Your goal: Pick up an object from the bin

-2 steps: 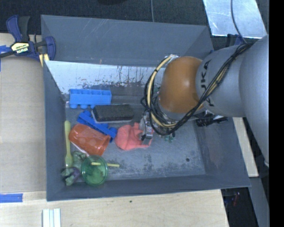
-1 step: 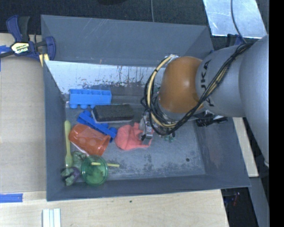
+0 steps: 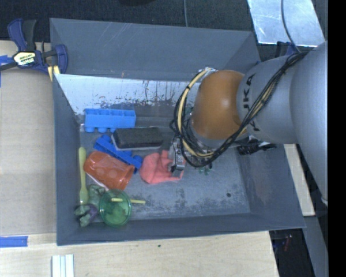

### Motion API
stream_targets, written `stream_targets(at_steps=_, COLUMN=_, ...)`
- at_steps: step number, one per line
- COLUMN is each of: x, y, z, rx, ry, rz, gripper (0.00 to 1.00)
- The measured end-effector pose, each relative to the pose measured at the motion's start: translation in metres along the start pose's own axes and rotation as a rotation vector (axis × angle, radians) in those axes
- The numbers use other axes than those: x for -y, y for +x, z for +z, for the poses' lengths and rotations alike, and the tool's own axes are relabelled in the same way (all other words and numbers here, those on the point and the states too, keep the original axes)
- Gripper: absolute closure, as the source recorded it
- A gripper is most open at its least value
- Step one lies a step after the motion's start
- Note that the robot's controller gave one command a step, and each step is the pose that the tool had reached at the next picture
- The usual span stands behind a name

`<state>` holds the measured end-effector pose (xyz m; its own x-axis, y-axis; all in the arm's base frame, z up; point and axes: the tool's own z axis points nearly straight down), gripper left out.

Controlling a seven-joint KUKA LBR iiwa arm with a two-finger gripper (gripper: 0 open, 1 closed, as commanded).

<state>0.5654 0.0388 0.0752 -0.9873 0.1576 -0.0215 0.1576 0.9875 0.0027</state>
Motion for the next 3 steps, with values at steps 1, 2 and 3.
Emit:
stream_targets(at_steps=1, x=-0.001, y=0.004, z=0.001, rx=0.01, ry=-0.001, rz=-0.004, gripper=1.0)
stream_targets(at_steps=2, x=-0.017, y=0.031, z=-0.021, rx=0.002, ry=0.0, rz=-0.031, gripper=1.0)
stream_targets(at_steps=3, x=-0.02, y=0.025, z=-0.075, rx=0.0, ry=0.001, rz=-0.066, gripper=1.0)
